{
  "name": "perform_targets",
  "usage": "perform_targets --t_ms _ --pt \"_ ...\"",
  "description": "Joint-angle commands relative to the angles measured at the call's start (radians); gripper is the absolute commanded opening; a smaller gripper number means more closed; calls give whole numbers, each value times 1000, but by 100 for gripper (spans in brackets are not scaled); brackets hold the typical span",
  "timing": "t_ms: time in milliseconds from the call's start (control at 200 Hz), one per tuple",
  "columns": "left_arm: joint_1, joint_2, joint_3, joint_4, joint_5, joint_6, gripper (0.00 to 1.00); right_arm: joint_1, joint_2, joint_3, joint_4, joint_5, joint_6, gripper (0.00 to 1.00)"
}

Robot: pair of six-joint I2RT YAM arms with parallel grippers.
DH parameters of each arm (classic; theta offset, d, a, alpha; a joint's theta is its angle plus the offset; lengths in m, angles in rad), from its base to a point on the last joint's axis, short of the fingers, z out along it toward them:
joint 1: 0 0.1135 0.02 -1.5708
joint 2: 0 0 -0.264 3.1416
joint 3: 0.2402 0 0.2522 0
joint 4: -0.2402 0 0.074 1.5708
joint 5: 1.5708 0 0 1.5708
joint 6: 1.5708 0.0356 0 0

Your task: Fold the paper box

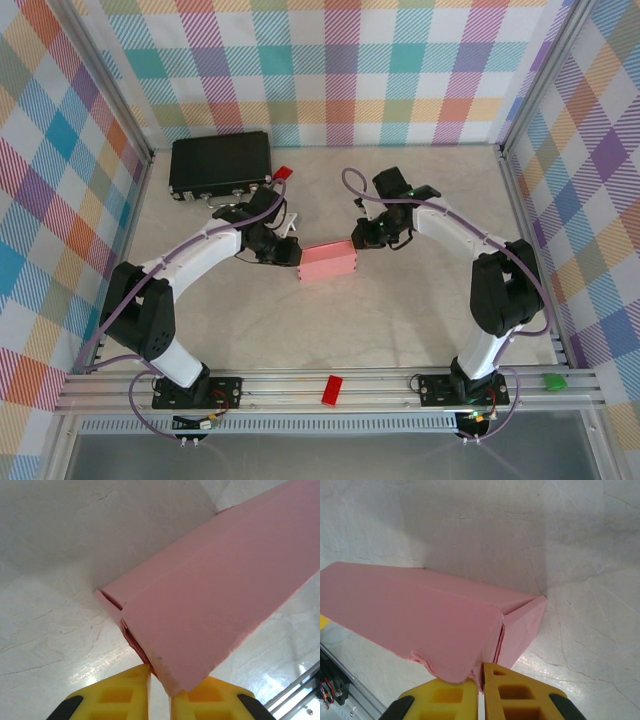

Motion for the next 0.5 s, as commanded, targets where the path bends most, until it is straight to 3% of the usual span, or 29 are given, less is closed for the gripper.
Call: perform_targets --t_ms 0,495 --pt "-11 17 -8 -61 -29 24 16 8 -14 -26 -57 26 -20 12" --pt "-18 23 -1 -71 -42 32 16 7 -158 -79 91 21 24 30"
